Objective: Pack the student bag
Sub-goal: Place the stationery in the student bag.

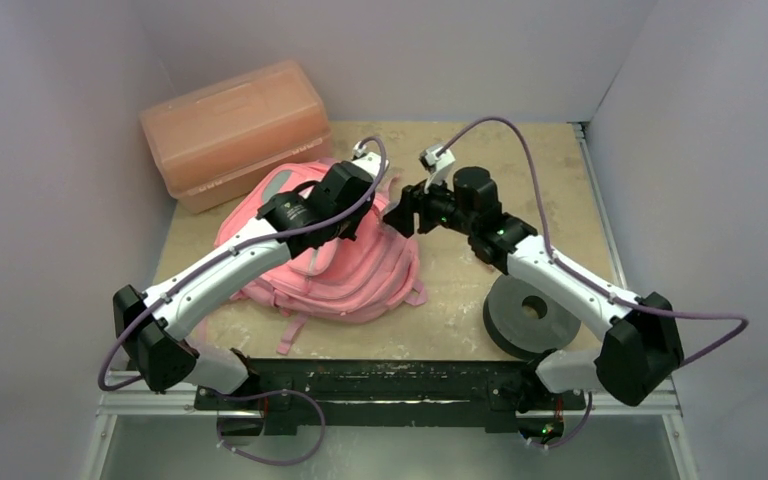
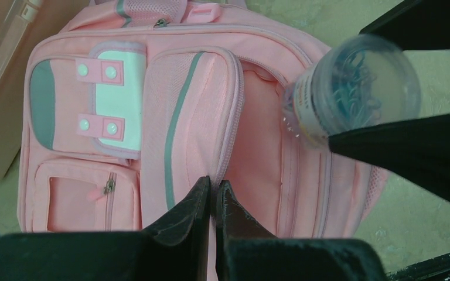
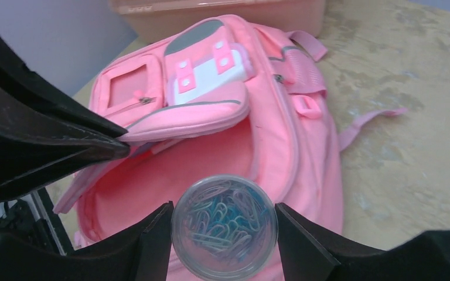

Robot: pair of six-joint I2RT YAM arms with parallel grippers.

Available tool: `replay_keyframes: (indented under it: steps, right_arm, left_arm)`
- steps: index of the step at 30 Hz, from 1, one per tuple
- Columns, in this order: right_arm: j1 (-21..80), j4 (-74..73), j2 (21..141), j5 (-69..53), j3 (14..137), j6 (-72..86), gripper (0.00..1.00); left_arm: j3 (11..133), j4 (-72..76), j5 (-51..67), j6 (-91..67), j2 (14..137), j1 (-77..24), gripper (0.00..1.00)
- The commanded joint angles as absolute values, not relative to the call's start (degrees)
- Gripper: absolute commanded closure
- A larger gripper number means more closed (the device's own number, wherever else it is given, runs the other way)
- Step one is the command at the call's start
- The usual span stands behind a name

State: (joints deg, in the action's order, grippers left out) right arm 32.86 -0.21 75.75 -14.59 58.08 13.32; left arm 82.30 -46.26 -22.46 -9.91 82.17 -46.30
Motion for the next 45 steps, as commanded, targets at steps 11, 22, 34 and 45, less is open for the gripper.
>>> replay_keyframes:
  steps: [11,22,34,45]
  right_arm:
    - [45.1,10.3,88.4,-2.7,65.9,4.1,0.42]
    - [45.7,12.9,88.5,-0.4,63.3,6.7,0.05]
    - [45.7,15.2,86.9,-7.1,59.3,7.7,0.19]
    - [45.7,27.6,96.6,-6.1,62.0,19.0,0.69]
  left_arm:
    - [80.4,-36.4,-24.2,-10.9,75.0,-46.8,1.0]
    - [80.3,-35.9,-24.2,-10.3,76.2,-46.9,1.0]
    - [80.6,-36.3,-23.2,-10.6,76.6,-46.9,1.0]
    - [81.0,-36.8,-22.7,-10.7,76.9,-46.8,1.0]
